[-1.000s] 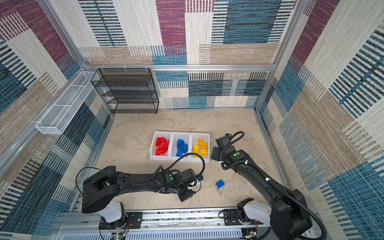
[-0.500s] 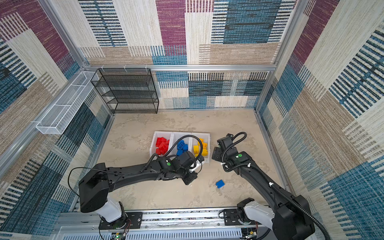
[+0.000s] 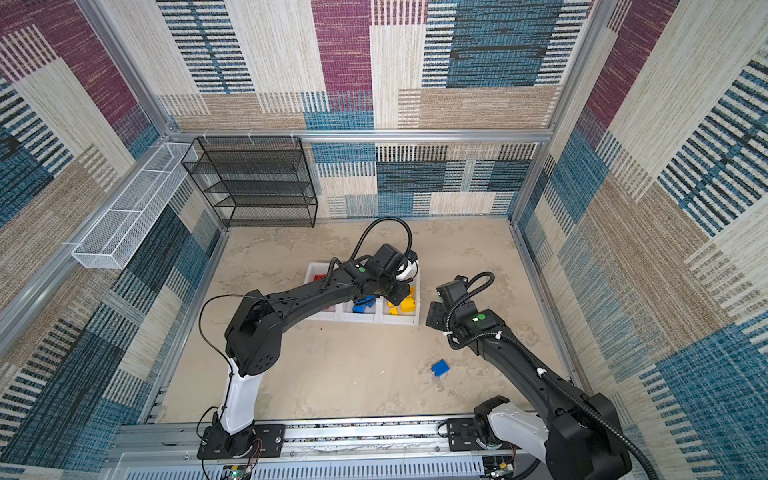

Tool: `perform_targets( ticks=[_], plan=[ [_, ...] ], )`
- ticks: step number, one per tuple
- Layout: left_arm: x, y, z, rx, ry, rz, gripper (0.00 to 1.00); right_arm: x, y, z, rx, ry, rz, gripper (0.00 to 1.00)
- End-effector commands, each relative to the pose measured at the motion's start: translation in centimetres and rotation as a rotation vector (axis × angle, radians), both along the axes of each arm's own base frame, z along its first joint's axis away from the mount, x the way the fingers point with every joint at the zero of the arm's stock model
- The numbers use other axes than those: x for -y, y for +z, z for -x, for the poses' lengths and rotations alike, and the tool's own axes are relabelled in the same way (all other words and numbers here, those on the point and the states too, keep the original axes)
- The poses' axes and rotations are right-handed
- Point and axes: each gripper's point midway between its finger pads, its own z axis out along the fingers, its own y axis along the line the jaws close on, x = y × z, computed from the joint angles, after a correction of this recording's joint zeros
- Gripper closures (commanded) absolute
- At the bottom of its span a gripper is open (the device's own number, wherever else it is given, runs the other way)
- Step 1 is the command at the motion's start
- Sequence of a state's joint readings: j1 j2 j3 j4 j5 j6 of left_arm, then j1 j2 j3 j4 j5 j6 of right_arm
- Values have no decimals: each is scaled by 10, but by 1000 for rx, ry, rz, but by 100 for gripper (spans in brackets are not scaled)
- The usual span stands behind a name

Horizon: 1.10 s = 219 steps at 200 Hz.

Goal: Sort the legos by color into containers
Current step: 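Carry the yellow brick with the left gripper into the farthest compartment and release, then grasp the last blue brick on the table with the right gripper while the left withdraws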

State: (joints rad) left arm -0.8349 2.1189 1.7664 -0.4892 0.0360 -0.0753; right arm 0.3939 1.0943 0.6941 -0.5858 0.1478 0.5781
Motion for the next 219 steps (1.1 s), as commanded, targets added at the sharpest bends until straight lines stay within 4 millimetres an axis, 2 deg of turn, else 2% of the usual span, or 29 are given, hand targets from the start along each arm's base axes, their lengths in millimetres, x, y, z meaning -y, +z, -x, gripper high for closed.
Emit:
perform_targets(
  ticks=[1,11,38,60,82,105,147,185,219],
  plan=[
    [-5,-5,-6,-1,12,-32,63,-6,-3,1,2,10,-35,21],
    [-5,-4,-8,1,19,-24,60,-6,-8,4,-16,13,-39,21],
    [-5,0,-11,0,29,-12,45,-9,-18,12,-57,22,-56,21],
    [-8,11,-12,18,48,3,42,-8,-20,18,-78,21,-59,25],
    [-18,31,-11,53,70,26,42,-12,-21,25,-97,36,-76,25],
    [-41,46,-7,67,109,42,42,-19,-28,34,-136,46,-86,26],
    [-86,65,12,88,176,95,42,-24,-55,63,-250,11,-23,26],
    [-123,60,31,87,245,86,42,-9,-58,77,-286,-126,0,25],
    [-142,55,44,82,268,107,42,-5,-63,94,-345,-185,-8,25]
  ],
)
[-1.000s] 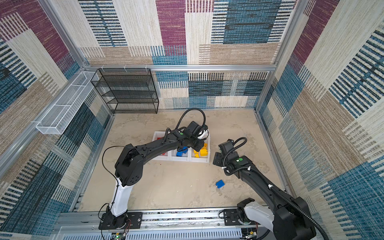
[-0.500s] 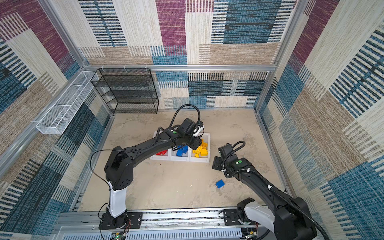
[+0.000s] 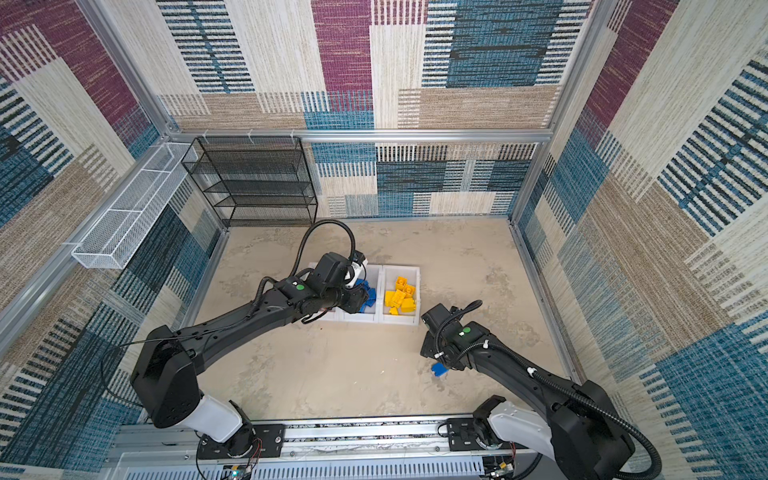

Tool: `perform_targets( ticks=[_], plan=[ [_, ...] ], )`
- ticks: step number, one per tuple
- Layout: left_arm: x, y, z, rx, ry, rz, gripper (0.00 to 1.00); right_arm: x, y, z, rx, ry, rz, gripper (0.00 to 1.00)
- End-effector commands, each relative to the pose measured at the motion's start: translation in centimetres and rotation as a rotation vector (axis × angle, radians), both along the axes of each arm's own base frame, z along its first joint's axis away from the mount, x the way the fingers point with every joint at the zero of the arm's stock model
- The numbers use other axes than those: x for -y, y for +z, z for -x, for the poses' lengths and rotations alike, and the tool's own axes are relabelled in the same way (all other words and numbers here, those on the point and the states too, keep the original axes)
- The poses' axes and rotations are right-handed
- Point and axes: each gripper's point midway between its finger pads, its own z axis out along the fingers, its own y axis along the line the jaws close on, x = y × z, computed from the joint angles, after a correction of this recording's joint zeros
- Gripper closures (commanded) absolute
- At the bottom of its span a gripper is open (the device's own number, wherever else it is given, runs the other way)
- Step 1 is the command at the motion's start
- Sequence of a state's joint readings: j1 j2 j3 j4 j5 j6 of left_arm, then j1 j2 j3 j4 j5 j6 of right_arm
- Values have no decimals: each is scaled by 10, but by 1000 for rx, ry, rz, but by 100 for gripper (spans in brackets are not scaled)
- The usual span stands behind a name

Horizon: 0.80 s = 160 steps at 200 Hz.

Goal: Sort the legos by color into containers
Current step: 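Grasp the last blue brick on the table with the right gripper while the left withdraws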

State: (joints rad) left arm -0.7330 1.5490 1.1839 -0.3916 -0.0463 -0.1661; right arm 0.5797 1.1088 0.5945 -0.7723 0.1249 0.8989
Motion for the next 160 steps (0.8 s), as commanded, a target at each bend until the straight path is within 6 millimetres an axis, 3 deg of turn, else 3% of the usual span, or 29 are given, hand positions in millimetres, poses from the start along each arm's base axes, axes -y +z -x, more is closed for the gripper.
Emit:
perform_targets(
  ticks=[1,40,78,160],
  plan=[
    [-8,5,-1,21,44,50,42,9,-6,14,-53,-87,21,25],
    [-26,-1,5,11,49,35,42,4,-12,26,-93,-127,15,26],
    [-42,-2,8,12,65,38,42,-1,-16,26,-93,-157,2,31],
    [-63,-4,16,10,109,50,42,-5,-20,20,-71,-156,-14,62]
  ],
)
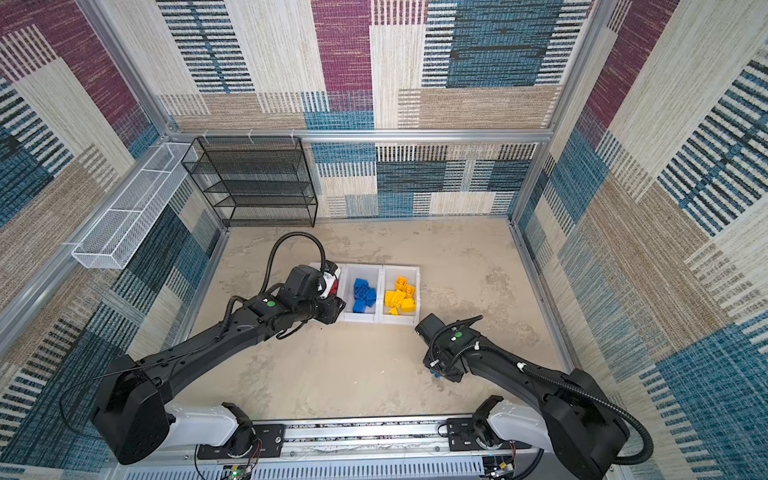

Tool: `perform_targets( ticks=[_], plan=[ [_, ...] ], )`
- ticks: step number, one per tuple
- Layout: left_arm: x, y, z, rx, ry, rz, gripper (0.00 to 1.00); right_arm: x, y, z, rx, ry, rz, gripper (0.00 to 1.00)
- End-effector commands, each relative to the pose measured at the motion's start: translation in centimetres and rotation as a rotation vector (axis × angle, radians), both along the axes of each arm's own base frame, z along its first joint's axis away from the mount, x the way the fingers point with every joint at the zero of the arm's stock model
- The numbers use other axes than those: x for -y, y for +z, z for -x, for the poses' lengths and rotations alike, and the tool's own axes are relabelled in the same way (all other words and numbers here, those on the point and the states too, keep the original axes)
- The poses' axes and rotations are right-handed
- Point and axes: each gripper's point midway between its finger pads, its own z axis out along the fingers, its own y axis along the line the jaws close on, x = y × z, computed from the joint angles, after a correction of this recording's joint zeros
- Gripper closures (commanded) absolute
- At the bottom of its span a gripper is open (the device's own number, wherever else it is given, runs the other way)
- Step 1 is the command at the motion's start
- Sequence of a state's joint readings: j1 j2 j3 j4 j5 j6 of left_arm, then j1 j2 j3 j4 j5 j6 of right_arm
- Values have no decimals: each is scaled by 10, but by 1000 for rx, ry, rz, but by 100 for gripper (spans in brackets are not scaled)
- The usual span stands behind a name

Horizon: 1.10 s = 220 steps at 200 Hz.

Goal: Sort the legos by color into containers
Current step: 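Grasp the last blue brick on the table with the right gripper while the left withdraws, then carry the blue brick with the right gripper into the middle compartment and release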

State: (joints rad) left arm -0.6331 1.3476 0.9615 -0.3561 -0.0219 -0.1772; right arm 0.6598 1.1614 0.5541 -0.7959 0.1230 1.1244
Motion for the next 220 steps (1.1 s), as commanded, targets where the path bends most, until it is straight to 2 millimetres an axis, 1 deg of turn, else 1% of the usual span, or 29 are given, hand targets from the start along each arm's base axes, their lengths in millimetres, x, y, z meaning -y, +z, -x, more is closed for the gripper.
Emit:
perform_targets(
  ticks=[1,28,44,53,69,76,87,91,97,98,99,105,108,110,114,117,123,126,140,143,157,159,163,169,181,184,194,209,220],
  plan=[
    [-4,5,-1,15,19,20,42,-4,3,-7,33,-19,-21,62],
    [-11,6,4,15,36,21,42,-7,8,-13,49,1,-23,66],
    [-16,9,6,21,51,25,42,-13,19,-23,78,26,-23,66],
    [-21,10,8,23,65,28,42,-19,32,-35,116,46,-29,67],
    [-28,12,10,29,89,35,42,-36,64,-65,205,113,-34,67],
    [-32,13,11,34,98,37,42,-47,82,-81,253,156,-39,67],
    [-38,14,12,39,113,36,42,-62,102,-106,301,218,-18,66],
    [-40,14,12,41,120,35,42,-70,112,-117,326,243,-17,66],
    [-44,13,13,40,131,32,42,-80,123,-132,354,277,-9,66],
    [-44,14,13,41,132,33,42,-84,126,-137,365,288,-8,66],
    [-45,13,13,41,132,32,42,-84,126,-137,365,288,-8,66],
    [-48,13,14,38,144,31,42,-96,134,-154,393,326,-2,66],
    [-49,13,14,37,147,30,42,-100,138,-159,404,337,-2,66],
    [-50,13,14,36,149,29,42,-106,142,-167,420,352,-2,66],
    [-52,13,15,32,153,28,42,-112,144,-173,429,368,-3,66],
    [-53,13,15,31,158,27,42,-119,148,-182,445,384,-2,65],
    [-55,14,17,32,164,25,42,-127,153,-192,464,403,-5,65],
    [-56,15,17,33,167,25,42,-134,152,-201,470,417,-1,65],
    [-62,17,19,42,184,22,42,-153,152,-223,491,463,0,65],
    [-63,17,19,45,189,22,42,-159,155,-230,503,472,-3,65],
    [-70,16,21,48,213,19,42,-178,153,-251,520,513,-5,65],
    [-70,15,22,48,215,19,42,-180,149,-252,512,519,-1,65],
    [-71,14,23,45,220,21,42,-186,153,-259,527,526,-5,65],
    [-72,14,24,43,222,23,42,-192,151,-266,527,541,0,65],
    [-74,11,27,34,229,26,42,-200,146,-276,521,562,7,65],
    [-74,10,27,33,231,25,42,-200,140,-277,508,568,14,65],
    [-76,9,29,30,238,27,42,-205,137,-283,502,581,22,64],
    [-79,8,30,29,249,24,42,-208,134,-288,499,587,28,58],
    [-80,8,30,35,255,26,42,-209,134,-289,501,586,26,51]
  ],
)
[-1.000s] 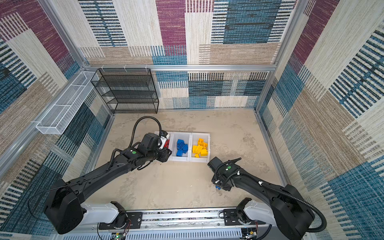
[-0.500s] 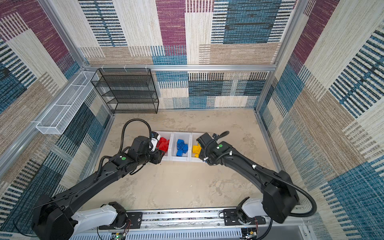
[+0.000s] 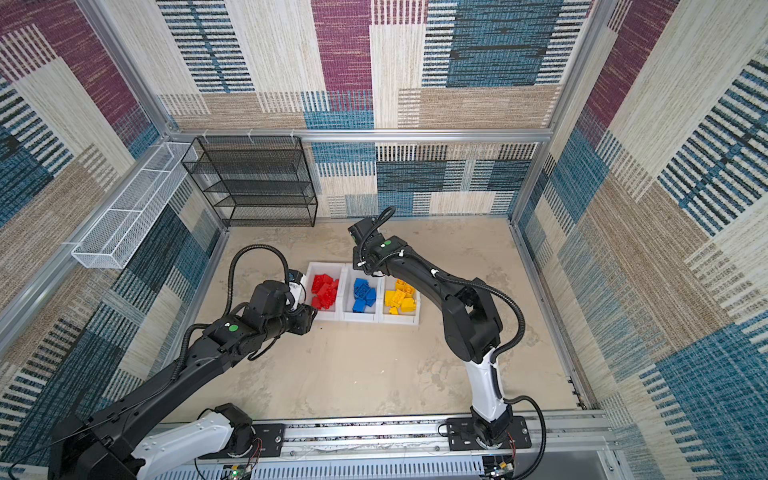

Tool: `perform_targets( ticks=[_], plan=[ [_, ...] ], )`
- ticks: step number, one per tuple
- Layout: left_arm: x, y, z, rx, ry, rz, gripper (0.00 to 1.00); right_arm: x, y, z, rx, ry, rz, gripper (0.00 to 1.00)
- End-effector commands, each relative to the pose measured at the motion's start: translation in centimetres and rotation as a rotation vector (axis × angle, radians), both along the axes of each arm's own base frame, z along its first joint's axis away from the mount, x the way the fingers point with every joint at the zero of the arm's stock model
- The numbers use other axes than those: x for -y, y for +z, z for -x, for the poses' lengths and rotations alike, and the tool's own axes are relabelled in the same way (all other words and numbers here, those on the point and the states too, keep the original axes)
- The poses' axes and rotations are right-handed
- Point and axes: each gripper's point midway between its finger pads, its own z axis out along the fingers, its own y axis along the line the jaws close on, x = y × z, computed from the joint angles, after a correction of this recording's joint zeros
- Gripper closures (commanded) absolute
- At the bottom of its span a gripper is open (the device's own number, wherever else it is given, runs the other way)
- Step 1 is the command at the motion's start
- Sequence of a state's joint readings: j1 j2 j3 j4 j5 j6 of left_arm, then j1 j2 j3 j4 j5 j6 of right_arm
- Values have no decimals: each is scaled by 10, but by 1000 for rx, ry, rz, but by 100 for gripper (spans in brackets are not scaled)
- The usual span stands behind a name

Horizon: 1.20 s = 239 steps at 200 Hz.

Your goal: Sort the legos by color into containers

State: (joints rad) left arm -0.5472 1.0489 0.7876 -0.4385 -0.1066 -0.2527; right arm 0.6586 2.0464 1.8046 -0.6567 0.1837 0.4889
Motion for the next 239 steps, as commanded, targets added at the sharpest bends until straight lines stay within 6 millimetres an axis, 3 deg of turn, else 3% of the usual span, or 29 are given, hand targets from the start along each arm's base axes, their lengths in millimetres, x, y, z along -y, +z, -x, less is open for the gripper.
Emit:
perform_targets(
  ticks=[1,45,65,87,103,107,128,155,168,187,195,197,205,223,239],
  plan=[
    [-8,-2,1,-8,58,8,42,-1,0,-3,8,28,25,50],
    [-10,-1,-1,1,75,20,41,2,5,1,10,28,14,37],
    [-14,0,-4,13,92,19,41,8,19,3,37,16,6,33],
    [-28,5,-14,54,138,22,41,29,40,6,88,-20,-3,30],
    [-47,10,-26,98,200,24,40,59,60,4,153,-63,-19,28],
    [-53,12,-30,113,223,22,40,70,54,6,157,-74,-8,27],
    [-94,20,-48,221,349,-43,37,132,85,8,322,-176,-16,23],
    [-154,17,-71,426,494,-187,26,217,119,27,644,-298,44,1],
    [-182,8,-78,511,563,-199,21,249,117,40,750,-314,113,1],
    [-203,-23,-88,467,603,-97,19,283,88,53,784,-324,177,0],
    [-202,-40,-94,417,573,-62,18,296,75,55,781,-340,176,0],
    [-201,-34,-98,445,562,-55,18,299,71,55,780,-343,172,0],
    [-196,-46,-105,430,527,-47,16,307,58,57,779,-349,166,1],
    [-184,-61,-114,429,454,-28,1,324,39,65,834,-377,175,0],
    [-179,-64,-118,462,425,-17,0,340,22,69,840,-433,158,1]
  ],
)
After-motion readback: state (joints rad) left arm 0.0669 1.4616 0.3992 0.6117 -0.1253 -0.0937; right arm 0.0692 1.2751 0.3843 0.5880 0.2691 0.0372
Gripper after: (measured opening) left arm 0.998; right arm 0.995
